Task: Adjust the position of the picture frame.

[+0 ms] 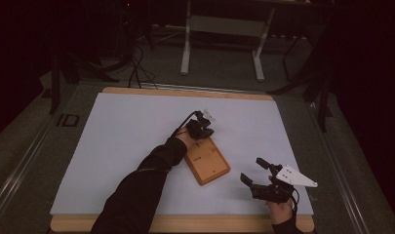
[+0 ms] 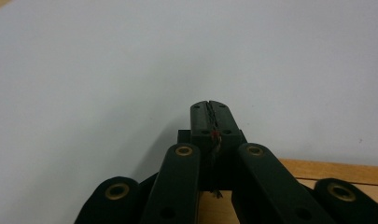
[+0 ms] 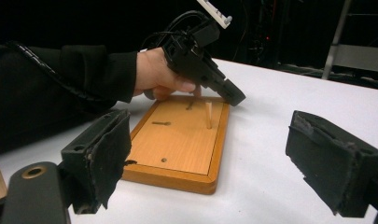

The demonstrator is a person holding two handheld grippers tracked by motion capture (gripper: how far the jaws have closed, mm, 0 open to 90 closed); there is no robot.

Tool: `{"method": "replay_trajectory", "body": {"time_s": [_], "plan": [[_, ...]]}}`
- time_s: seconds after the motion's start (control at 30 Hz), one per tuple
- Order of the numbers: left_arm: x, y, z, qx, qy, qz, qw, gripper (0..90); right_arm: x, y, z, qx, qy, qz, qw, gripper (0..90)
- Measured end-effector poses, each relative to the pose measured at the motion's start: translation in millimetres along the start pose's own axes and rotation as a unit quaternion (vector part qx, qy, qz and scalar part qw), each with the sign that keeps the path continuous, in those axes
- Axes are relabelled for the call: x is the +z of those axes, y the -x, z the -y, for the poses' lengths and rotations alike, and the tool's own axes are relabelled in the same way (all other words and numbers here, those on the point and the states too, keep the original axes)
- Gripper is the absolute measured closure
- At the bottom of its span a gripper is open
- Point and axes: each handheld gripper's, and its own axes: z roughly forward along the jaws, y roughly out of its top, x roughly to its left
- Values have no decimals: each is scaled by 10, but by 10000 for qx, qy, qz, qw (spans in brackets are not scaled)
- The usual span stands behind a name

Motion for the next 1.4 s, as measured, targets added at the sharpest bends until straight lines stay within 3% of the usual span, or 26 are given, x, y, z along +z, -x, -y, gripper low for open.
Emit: {"method": "replay_trajectory", "body": {"time_s": [0.23,0.43,0.57,0.67,0.77,0.87,1.03,1.07,1.4], "plan": [[-48,13,-18,246,-215,-35,9995,900,2,-9,-3,-11,-7,2,10000,138],[-104,-2,29,215,-266,-20,9994,900,6,-7,-2,2,-5,0,10000,138],[-228,-20,147,110,-314,64,9994,900,16,-9,-1,-19,-9,-2,10000,138],[-283,-13,197,164,-341,62,9993,900,20,-14,1,-16,-22,-18,10000,138],[-289,-61,226,85,-252,-11,9996,900,27,-20,-1,-3,-26,-11,10000,138],[-267,-123,237,-76,-80,55,9999,900,35,-28,-1,-28,-37,-18,10000,138],[-205,-126,245,31,-235,180,9996,900,30,-18,3,12,-38,-2,10000,137],[-208,-139,247,-49,-242,228,9994,900,28,-13,4,19,-39,-4,10000,138],[-333,-85,318,114,-436,208,9988,900,25,-18,-1,-6,-22,-7,10000,137]]}}
